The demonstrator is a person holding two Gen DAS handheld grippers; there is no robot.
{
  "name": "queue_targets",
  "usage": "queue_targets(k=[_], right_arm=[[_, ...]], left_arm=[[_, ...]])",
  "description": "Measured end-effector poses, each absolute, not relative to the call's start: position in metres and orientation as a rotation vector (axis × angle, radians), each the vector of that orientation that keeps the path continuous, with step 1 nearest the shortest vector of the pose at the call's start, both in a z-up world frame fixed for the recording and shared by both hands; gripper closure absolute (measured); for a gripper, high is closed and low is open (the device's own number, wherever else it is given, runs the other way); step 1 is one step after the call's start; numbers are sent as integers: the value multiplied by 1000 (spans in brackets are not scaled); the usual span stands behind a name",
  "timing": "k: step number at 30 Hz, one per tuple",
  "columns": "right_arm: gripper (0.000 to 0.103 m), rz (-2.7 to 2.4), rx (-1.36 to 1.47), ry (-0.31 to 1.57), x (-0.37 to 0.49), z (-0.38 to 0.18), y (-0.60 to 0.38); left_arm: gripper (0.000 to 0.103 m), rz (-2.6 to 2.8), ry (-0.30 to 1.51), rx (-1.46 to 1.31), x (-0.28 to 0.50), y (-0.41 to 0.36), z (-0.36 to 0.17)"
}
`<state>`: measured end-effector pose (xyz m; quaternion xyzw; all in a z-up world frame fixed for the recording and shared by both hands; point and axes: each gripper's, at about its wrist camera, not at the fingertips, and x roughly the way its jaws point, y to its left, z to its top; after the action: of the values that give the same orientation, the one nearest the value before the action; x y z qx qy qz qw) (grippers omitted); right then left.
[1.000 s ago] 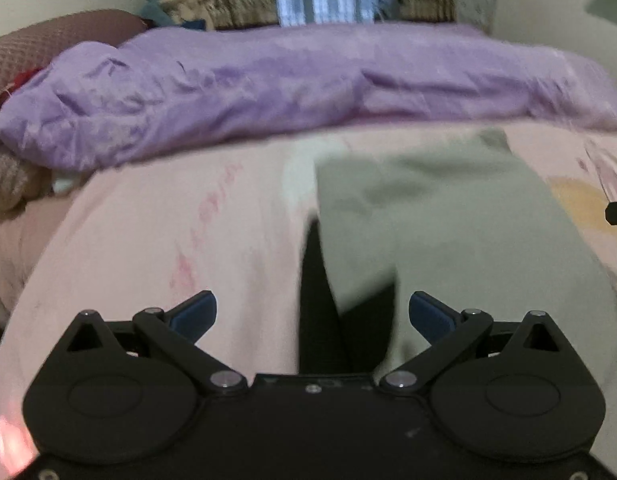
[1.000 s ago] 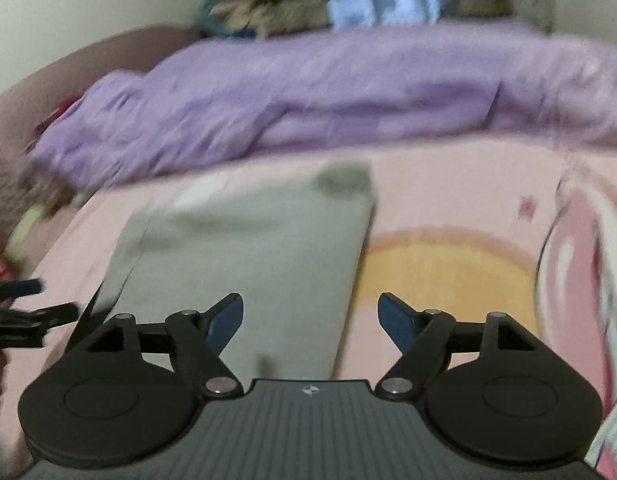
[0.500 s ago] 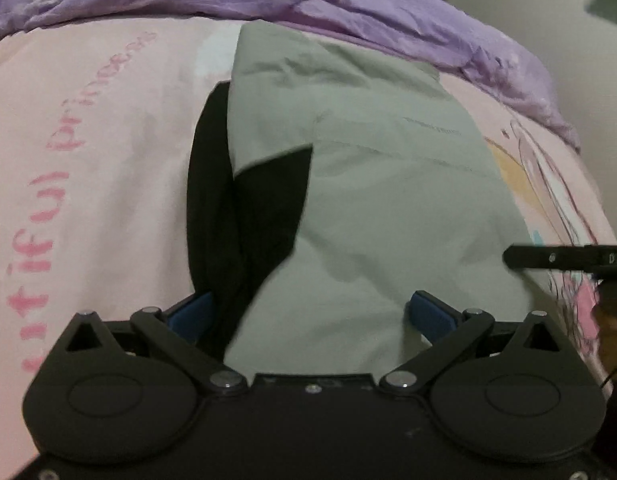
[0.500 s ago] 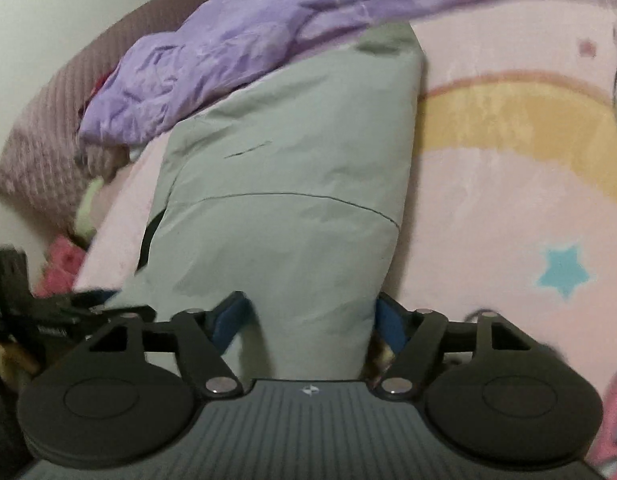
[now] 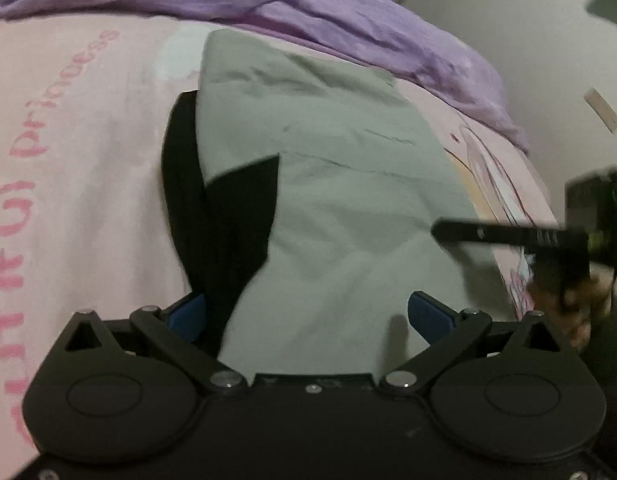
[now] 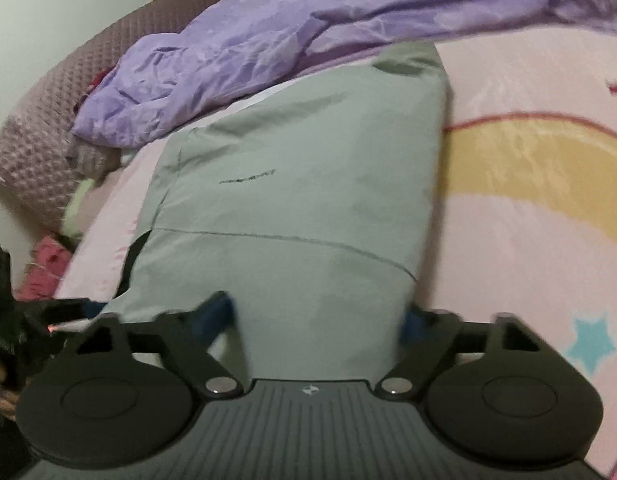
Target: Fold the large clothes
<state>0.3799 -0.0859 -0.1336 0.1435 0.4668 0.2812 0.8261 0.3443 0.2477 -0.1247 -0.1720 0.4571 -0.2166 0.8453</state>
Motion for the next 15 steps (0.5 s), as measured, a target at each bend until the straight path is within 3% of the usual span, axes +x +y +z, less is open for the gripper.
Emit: queue_targets(k=[4,8,15], right_arm=[[35,657,390,1051,388,-138,-107],[37,707,377,1079,387,-140,-114],[21,694,393,1069,396,-140,-101]], left_arm=[[0,-485,973,-465,348,258,-133],[0,-578,949,-627,335,287,-140],[0,-505,928,-675,363,285,-148]])
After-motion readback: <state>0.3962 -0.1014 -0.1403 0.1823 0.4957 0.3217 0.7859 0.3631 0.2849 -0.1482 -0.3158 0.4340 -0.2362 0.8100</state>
